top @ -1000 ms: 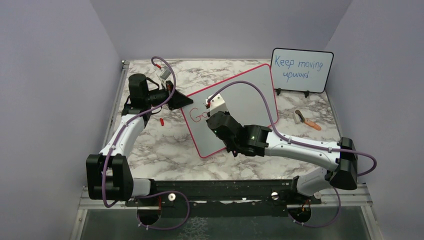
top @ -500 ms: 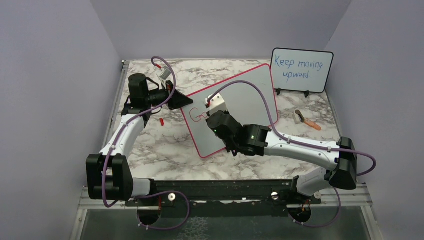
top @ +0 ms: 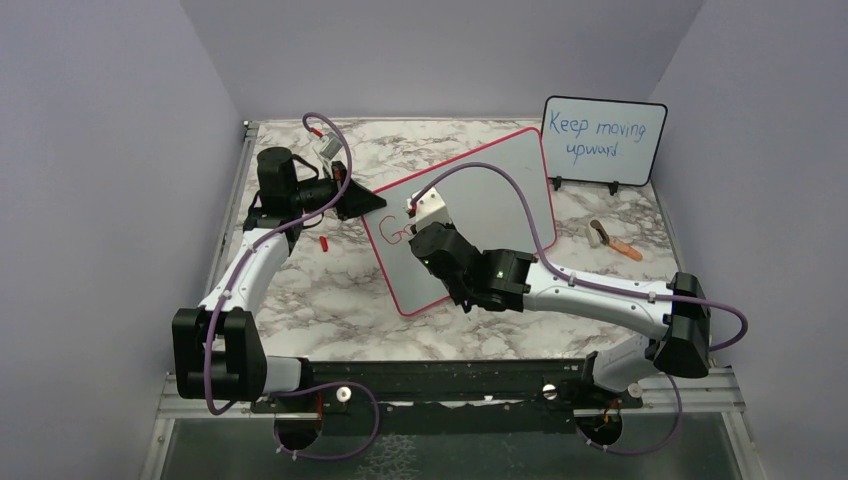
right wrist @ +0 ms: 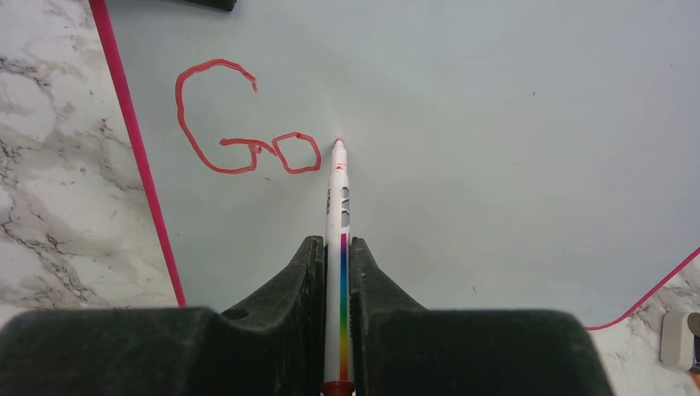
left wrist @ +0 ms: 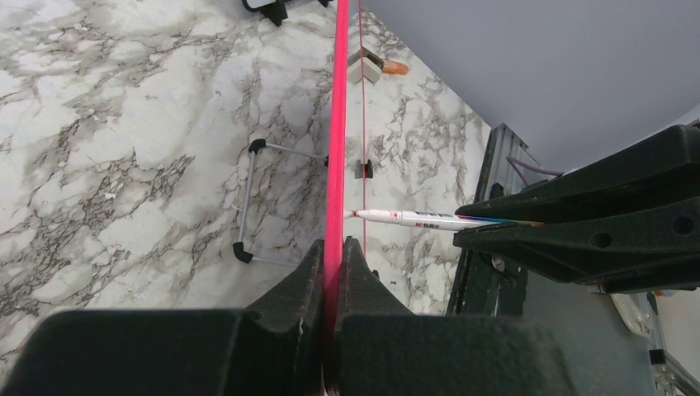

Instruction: Write a sentence on the whiteboard

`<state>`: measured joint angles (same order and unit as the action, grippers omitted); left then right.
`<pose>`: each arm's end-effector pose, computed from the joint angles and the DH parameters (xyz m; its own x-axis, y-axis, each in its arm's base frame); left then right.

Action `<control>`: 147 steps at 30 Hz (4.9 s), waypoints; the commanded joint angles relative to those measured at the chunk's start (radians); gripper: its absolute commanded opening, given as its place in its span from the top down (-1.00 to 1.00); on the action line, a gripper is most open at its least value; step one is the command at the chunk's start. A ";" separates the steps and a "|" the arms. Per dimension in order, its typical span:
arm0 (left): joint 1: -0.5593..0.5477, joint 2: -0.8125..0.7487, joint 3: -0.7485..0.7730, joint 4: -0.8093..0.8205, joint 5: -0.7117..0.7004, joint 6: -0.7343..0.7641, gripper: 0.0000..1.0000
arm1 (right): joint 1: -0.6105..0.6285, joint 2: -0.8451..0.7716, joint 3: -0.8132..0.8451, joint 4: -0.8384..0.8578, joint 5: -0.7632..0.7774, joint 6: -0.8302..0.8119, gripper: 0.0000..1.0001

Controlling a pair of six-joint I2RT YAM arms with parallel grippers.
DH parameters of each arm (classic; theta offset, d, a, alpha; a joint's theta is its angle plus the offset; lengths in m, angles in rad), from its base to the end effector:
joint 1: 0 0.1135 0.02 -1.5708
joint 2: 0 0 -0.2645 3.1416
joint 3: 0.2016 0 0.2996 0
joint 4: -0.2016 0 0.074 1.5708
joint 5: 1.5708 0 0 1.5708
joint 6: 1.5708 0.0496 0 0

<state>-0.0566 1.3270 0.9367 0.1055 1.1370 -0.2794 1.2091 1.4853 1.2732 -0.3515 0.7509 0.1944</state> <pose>0.3384 -0.0643 0.2873 -0.5160 -0.0869 -0.8522 0.7812 0.3604 -0.5097 0.1697 0.3530 0.3150 -0.2781 -0.3361 -0.8998 -0.4341 0.8796 -0.1943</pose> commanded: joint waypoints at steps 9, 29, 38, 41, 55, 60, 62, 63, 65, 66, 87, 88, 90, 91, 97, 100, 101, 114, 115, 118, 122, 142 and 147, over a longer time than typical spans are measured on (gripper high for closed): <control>-0.026 0.024 -0.006 -0.062 0.006 0.077 1.00 | -0.005 0.011 0.002 -0.001 -0.042 0.016 0.99; -0.026 0.028 -0.004 -0.067 0.004 0.082 1.00 | -0.006 0.002 -0.024 -0.072 -0.032 0.037 0.99; -0.026 0.030 -0.004 -0.068 0.005 0.082 1.00 | -0.020 -0.022 -0.034 -0.071 0.015 0.048 0.99; -0.026 0.031 -0.004 -0.067 0.006 0.080 1.00 | -0.026 -0.025 -0.037 -0.061 0.029 0.050 0.99; -0.028 0.032 -0.004 -0.069 0.009 0.080 1.00 | -0.040 -0.030 -0.033 0.003 0.029 0.033 0.99; -0.028 0.033 -0.003 -0.069 0.010 0.079 1.00 | -0.040 -0.019 -0.018 0.021 0.015 0.013 0.99; -0.028 0.033 -0.003 -0.069 0.010 0.079 1.00 | -0.040 -0.019 -0.017 0.031 0.004 0.010 0.99; -0.028 0.033 -0.003 -0.068 0.010 0.080 1.00 | -0.040 -0.020 -0.017 0.036 -0.001 0.009 0.99; -0.028 0.033 -0.003 -0.069 0.009 0.079 1.00 | -0.041 -0.019 -0.015 0.041 -0.010 0.005 0.99; -0.028 0.034 -0.003 -0.069 0.010 0.077 1.00 | -0.040 -0.020 -0.014 0.041 -0.014 0.005 0.99; -0.028 0.034 -0.001 -0.071 0.008 0.080 1.00 | -0.040 -0.025 -0.017 0.070 -0.076 -0.011 0.99; -0.028 0.034 -0.001 -0.070 0.008 0.080 1.00 | -0.040 -0.024 -0.017 0.068 -0.078 -0.012 0.99; -0.028 0.033 0.000 -0.071 0.009 0.081 1.00 | -0.040 -0.021 -0.013 0.063 -0.080 -0.013 0.99; -0.029 0.033 0.000 -0.070 0.008 0.081 1.00 | -0.040 -0.020 -0.014 0.062 -0.082 -0.013 0.99; -0.028 0.034 0.001 -0.072 0.008 0.081 1.00 | -0.040 -0.019 -0.010 0.061 -0.102 -0.016 0.99; -0.028 0.034 0.001 -0.072 0.010 0.081 1.00 | -0.040 -0.023 -0.011 0.062 -0.101 -0.018 0.99; -0.028 0.034 0.001 -0.072 0.010 0.081 1.00 | -0.040 -0.024 -0.012 0.064 -0.101 -0.019 0.99; -0.028 0.033 0.004 -0.082 0.006 0.089 1.00 | -0.040 -0.057 -0.034 0.050 -0.084 -0.019 0.99; -0.028 0.032 0.004 -0.082 0.005 0.089 1.00 | -0.040 -0.067 -0.041 0.048 -0.073 -0.019 0.99; -0.028 0.032 0.004 -0.084 0.004 0.091 1.00 | -0.043 -0.092 -0.060 0.040 -0.049 -0.024 0.99; -0.028 0.031 0.004 -0.085 0.003 0.092 1.00 | -0.050 -0.109 -0.076 0.023 -0.032 -0.015 0.99; -0.028 0.034 0.004 -0.087 0.007 0.094 1.00 | -0.080 -0.104 -0.103 0.069 -0.029 -0.007 0.99; -0.029 0.033 0.004 -0.087 0.006 0.094 1.00 | -0.084 -0.091 -0.098 0.074 -0.030 -0.008 0.99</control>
<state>-0.0566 1.3373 0.9516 0.0803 1.1378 -0.2649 1.1320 1.3804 1.1744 -0.3130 0.6968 0.1825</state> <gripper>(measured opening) 0.037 0.159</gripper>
